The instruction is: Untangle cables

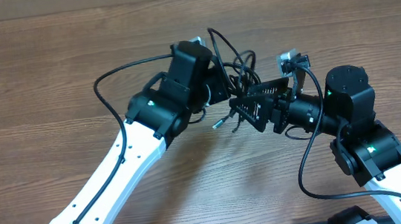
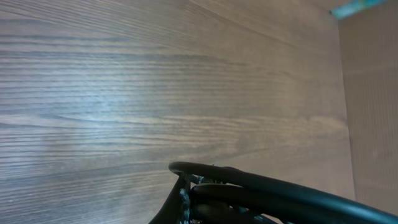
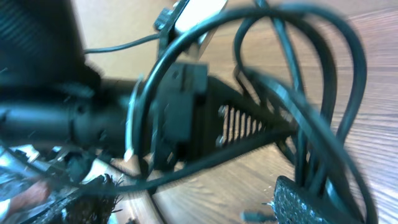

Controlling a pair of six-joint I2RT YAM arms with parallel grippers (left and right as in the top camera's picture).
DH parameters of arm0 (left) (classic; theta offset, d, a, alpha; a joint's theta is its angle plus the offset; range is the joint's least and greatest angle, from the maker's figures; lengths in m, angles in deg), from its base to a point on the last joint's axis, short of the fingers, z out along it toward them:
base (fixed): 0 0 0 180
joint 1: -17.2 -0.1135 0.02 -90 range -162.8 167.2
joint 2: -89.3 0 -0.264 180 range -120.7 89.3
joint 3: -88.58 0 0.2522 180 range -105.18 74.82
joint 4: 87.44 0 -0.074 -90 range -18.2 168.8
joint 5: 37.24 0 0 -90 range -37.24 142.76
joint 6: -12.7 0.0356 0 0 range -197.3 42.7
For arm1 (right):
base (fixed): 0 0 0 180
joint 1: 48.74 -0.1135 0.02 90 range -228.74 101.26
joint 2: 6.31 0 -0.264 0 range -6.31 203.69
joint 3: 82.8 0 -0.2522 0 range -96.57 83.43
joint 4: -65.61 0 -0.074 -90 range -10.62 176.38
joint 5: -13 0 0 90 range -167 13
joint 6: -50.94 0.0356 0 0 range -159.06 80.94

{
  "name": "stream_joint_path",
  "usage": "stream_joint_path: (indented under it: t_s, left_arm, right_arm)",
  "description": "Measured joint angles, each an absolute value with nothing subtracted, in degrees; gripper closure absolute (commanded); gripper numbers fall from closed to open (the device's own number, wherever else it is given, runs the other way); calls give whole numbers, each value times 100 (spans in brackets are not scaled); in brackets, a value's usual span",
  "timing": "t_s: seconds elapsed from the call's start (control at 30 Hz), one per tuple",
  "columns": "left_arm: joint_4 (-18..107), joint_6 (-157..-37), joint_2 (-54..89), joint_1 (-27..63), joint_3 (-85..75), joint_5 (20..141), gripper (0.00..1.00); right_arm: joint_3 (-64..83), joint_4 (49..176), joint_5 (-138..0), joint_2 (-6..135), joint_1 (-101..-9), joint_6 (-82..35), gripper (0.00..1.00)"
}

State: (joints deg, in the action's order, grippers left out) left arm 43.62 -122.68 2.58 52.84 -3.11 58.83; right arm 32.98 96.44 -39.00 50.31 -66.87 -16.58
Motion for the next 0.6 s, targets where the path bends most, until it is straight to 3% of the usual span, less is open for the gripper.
stream_joint_path:
  t_s: [0.43,0.6]
  left_arm:
    - [4246,-11597,197,5548,-309,6178,96]
    - [4229,-11466,184,5548,-300,6263,96]
  right_arm:
    - [3298,9591,-4759,4981,-6757,-1662,36]
    - [3298,9654,-5487,4988,-6716,-1662,36]
